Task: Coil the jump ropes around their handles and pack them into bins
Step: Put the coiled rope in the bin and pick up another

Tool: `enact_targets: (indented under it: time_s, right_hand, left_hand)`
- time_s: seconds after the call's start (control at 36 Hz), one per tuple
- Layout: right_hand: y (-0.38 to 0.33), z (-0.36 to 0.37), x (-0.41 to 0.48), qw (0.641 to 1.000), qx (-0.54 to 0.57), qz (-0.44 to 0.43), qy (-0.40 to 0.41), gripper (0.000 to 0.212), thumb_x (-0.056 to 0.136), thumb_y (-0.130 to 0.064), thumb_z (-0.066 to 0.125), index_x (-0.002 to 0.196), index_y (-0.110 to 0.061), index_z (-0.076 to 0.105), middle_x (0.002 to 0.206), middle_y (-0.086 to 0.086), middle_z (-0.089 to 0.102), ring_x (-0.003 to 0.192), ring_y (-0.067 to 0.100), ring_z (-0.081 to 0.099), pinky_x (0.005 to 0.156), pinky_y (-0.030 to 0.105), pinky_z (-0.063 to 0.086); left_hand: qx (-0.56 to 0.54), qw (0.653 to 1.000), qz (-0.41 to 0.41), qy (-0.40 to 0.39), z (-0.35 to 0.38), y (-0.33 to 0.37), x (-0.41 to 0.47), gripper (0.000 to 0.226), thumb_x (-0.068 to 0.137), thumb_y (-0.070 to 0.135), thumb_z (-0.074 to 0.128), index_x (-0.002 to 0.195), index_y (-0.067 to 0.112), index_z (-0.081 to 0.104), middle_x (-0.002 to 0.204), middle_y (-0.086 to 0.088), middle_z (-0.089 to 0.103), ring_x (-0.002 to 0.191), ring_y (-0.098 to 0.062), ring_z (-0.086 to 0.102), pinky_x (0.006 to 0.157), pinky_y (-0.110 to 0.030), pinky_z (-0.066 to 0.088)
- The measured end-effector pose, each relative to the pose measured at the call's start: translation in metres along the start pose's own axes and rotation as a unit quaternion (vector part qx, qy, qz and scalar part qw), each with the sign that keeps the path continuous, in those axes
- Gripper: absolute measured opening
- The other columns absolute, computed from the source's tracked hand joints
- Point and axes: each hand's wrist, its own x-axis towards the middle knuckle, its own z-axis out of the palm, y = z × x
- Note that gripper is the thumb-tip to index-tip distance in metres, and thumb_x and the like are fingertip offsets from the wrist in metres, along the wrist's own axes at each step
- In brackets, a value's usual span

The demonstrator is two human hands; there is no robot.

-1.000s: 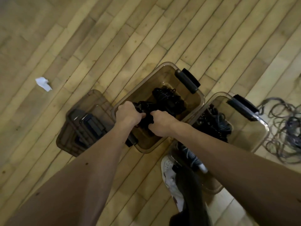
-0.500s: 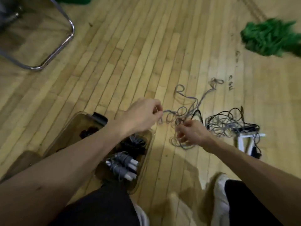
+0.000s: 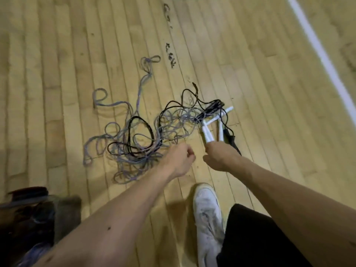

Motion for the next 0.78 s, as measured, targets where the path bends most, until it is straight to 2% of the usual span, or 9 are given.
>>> enact_targets:
  time_s: [0.11,0.17,0.28,0.36,0.42,0.53,0.61,0.69,0.78]
  right_hand:
    - [0.022,0.009,0.043,0.996,0.071,0.049,0.032,0.025,0.099,-0.019,0.053,0.121,-0.007,0.049,0.104,0.009,0.053,0.094,0.029,0.058,0.071,0.034,0.042]
    - [0.029,0.013,0.066,0.992,0.097,0.054,0.055,0.033,0.096,-0.015,0.054,0.126,-0.004,0.05,0.109,0.015,0.056,0.098,0.032,0.059,0.072,0.034,0.04]
    - [0.036,0.027,0.091,0.986,0.133,0.064,0.082,0.031,0.101,-0.019,0.052,0.123,0.002,0.048,0.121,0.021,0.057,0.109,0.038,0.059,0.085,0.04,0.046]
    - [0.036,0.036,0.099,0.99,0.125,0.05,0.05,0.037,0.104,-0.02,0.049,0.131,0.004,0.042,0.13,0.021,0.051,0.116,0.036,0.054,0.094,0.041,0.048]
    - [0.035,0.036,0.102,0.991,0.121,0.046,0.021,0.038,0.103,-0.016,0.05,0.133,0.004,0.04,0.133,0.019,0.048,0.119,0.033,0.053,0.09,0.036,0.046]
    - [0.028,0.038,0.104,0.98,0.186,0.07,-0.008,0.035,0.103,-0.018,0.052,0.131,0.002,0.044,0.13,0.017,0.054,0.109,0.029,0.058,0.08,0.032,0.044]
    - [0.024,0.043,0.102,0.958,0.269,0.088,-0.048,0.028,0.1,-0.012,0.053,0.126,-0.001,0.055,0.111,0.012,0.057,0.106,0.027,0.061,0.081,0.031,0.047]
    - [0.023,0.041,0.088,0.925,0.352,0.091,-0.113,0.012,0.099,-0.004,0.051,0.098,-0.001,0.062,0.09,0.017,0.063,0.081,0.028,0.062,0.069,0.034,0.054]
    - [0.023,0.034,0.07,0.892,0.416,0.092,-0.15,0.019,0.097,-0.001,0.054,0.079,-0.004,0.06,0.067,0.009,0.063,0.061,0.02,0.059,0.054,0.029,0.052]
  left_hand:
    - [-0.083,0.996,-0.031,0.018,0.025,0.012,0.062,0.012,0.098,0.023,0.06,0.105,0.018,0.069,0.101,-0.001,0.07,0.092,-0.022,0.068,0.084,-0.039,0.057]
    - [-0.149,0.986,-0.064,0.028,0.036,0.015,0.089,0.008,0.099,0.021,0.058,0.094,0.024,0.064,0.098,0.0,0.069,0.089,-0.024,0.069,0.083,-0.046,0.059]
    - [-0.224,0.967,-0.122,0.017,0.054,0.013,0.12,0.032,0.103,0.019,0.051,0.073,0.03,0.051,0.082,0.007,0.06,0.09,-0.029,0.071,0.082,-0.049,0.06]
    - [-0.259,0.956,-0.14,-0.007,0.068,0.011,0.13,0.017,0.104,0.024,0.048,0.104,0.018,0.064,0.098,-0.002,0.067,0.088,-0.025,0.068,0.085,-0.049,0.059]
    - [-0.27,0.951,-0.15,0.012,0.078,0.006,0.138,0.038,0.102,0.031,0.049,0.137,0.015,0.053,0.117,-0.003,0.066,0.101,-0.027,0.067,0.091,-0.049,0.057]
    - [-0.292,0.944,-0.15,0.042,0.084,0.0,0.143,0.037,0.101,0.037,0.052,0.133,0.017,0.056,0.114,0.0,0.067,0.102,-0.025,0.067,0.092,-0.047,0.056]
    - [-0.275,0.951,-0.143,0.01,0.083,-0.007,0.137,0.013,0.101,0.032,0.056,0.107,0.025,0.065,0.097,0.002,0.07,0.092,-0.02,0.068,0.085,-0.036,0.056]
    - [-0.243,0.96,-0.135,-0.025,0.079,-0.016,0.124,0.017,0.098,0.035,0.061,0.108,0.024,0.069,0.096,0.005,0.072,0.088,-0.016,0.069,0.083,-0.033,0.056]
    - [-0.255,0.955,-0.146,-0.044,0.07,-0.017,0.105,0.035,0.092,0.043,0.066,0.12,0.021,0.068,0.102,0.003,0.073,0.09,-0.015,0.069,0.085,-0.034,0.057]
